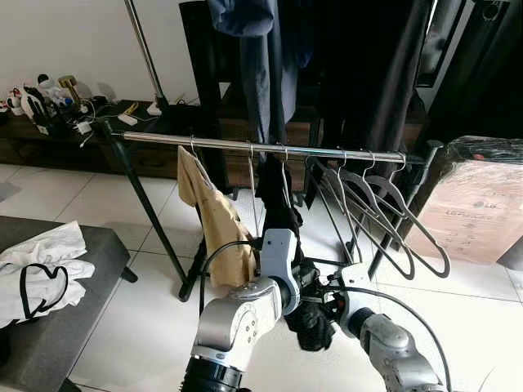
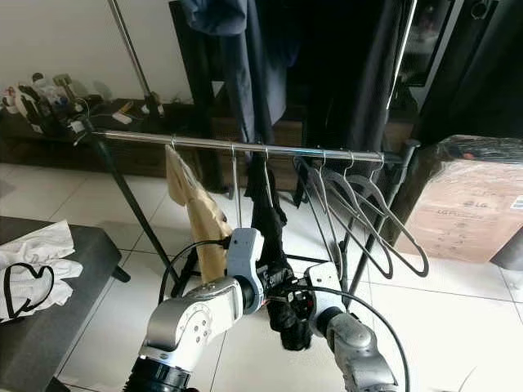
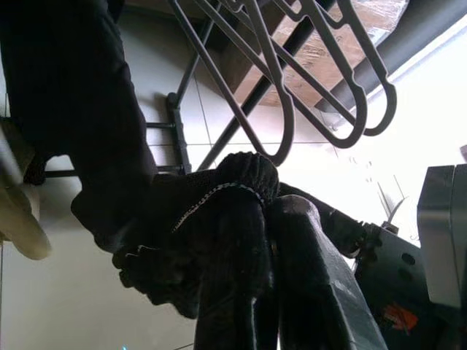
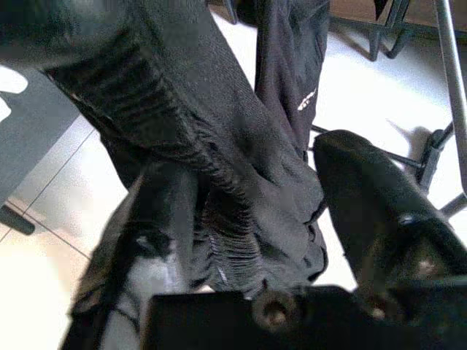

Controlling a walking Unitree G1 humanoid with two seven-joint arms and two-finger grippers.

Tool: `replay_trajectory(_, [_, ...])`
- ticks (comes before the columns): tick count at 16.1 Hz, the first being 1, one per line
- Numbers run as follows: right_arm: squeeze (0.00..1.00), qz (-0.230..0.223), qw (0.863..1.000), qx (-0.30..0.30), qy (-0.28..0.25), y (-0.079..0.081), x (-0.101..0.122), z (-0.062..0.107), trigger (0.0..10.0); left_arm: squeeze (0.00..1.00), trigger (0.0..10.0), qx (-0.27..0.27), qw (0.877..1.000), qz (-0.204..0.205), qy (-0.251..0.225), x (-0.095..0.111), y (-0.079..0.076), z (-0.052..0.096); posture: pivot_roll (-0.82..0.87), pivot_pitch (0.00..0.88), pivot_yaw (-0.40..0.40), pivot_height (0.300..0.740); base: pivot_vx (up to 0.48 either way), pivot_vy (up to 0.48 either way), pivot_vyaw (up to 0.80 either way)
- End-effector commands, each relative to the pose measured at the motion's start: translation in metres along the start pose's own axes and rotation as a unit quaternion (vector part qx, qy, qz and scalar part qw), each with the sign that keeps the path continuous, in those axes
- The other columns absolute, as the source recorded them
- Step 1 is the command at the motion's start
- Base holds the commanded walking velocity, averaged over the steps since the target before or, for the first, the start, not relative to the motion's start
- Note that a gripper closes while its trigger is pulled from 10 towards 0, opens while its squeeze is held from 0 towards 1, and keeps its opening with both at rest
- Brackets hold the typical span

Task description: Hang hanger

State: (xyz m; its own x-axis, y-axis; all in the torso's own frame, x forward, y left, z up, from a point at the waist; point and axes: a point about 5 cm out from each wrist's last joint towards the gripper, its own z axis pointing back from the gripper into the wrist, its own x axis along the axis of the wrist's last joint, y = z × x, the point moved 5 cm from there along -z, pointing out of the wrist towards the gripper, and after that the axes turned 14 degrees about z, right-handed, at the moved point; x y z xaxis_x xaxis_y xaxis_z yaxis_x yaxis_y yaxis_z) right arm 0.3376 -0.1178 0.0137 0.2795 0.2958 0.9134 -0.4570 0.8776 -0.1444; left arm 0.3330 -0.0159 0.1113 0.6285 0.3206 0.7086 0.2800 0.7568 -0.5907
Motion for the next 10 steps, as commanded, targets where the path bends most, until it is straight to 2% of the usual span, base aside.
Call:
replay_trajectory(1, [0.00, -0.006, 1.000, -0.003, -0.002, 0.000, 0.000, 0.000, 0.0, 0.00, 10.0, -0.024, 1.000, 0.013, 0.006, -0.003, -0.018, -0.003, -0.04, 0.090, 0.032, 0.740, 0.000, 0.000, 0.00])
replay_trajectory(5, [0.00, -0.008, 1.000, -0.003, -0.003, 0.000, 0.000, -0.001, 0.0, 0.00, 10.0, -0.024, 1.000, 0.012, 0.005, -0.003, -0.017, -0.003, -0.04, 0.090, 0.031, 0.740, 0.000, 0.000, 0.00])
replay_trajectory(8, [0.00, -0.015, 0.999, -0.031, 0.005, -0.013, -0.004, 0.003, 0.0, 0.00, 10.0, -0.022, 1.000, 0.011, 0.005, -0.003, -0.016, -0.003, -0.04, 0.087, 0.029, 0.740, 0.000, 0.000, 0.00])
replay_trajectory(10, [0.00, -0.003, 0.999, -0.051, 0.013, -0.023, -0.007, 0.007, 0.0, 0.00, 10.0, -0.004, 1.000, -0.002, 0.007, -0.002, -0.009, -0.003, -0.04, 0.085, 0.028, 0.740, 0.000, 0.000, 0.00])
